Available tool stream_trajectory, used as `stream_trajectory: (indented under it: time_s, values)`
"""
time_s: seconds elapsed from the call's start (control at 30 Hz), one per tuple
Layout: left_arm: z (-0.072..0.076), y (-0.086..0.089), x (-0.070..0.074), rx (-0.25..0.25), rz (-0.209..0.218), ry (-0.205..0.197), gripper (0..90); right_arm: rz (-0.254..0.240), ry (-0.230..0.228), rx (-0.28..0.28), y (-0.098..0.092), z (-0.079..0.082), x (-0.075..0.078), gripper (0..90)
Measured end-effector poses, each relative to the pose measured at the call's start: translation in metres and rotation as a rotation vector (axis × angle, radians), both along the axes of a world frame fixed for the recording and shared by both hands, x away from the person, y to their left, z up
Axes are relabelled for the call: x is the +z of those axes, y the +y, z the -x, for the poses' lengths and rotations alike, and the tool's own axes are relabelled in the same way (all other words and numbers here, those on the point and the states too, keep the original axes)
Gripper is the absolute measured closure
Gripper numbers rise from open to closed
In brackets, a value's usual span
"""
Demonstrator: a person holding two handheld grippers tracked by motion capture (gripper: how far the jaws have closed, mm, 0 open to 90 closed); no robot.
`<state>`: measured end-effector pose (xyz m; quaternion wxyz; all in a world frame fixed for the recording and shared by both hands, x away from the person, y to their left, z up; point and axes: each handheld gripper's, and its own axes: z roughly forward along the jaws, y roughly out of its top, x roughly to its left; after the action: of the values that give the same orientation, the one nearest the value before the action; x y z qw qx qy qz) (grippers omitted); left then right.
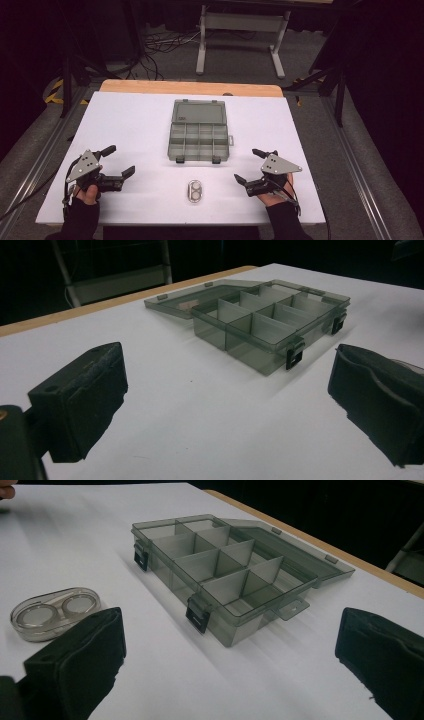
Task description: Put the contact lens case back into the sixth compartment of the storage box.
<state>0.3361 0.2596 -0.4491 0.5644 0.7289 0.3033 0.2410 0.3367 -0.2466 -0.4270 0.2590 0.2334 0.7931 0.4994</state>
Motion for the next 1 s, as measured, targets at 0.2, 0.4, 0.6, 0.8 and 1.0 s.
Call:
stream_trajectory:
  time_s: [0.2, 0.4, 0.6, 0.8, 1.0]
  values:
    - [0.000, 0.000, 0.001, 0.005, 0.000, 0.006, 3.4, -0.008, 0.000, 0.007, 0.001, 0.001, 0.000, 0.6]
    - [0.001, -0.001, 0.002, -0.003, -0.011, 0.004, 3.4, -0.009, -0.001, 0.015, 0.002, 0.001, 0.001, 0.8]
    - [0.001, -0.001, 0.003, -0.006, -0.007, 0.002, 3.4, -0.006, 0.004, 0.019, 0.003, 0.001, 0.002, 0.8]
    - [0.001, -0.001, 0.003, -0.007, -0.013, 0.004, 3.4, -0.004, 0.004, 0.029, 0.005, 0.000, 0.003, 0.7]
    - [0.002, -0.002, 0.003, -0.010, -0.019, 0.004, 3.4, 0.014, 0.028, 0.077, 0.016, -0.007, 0.011, 0.8]
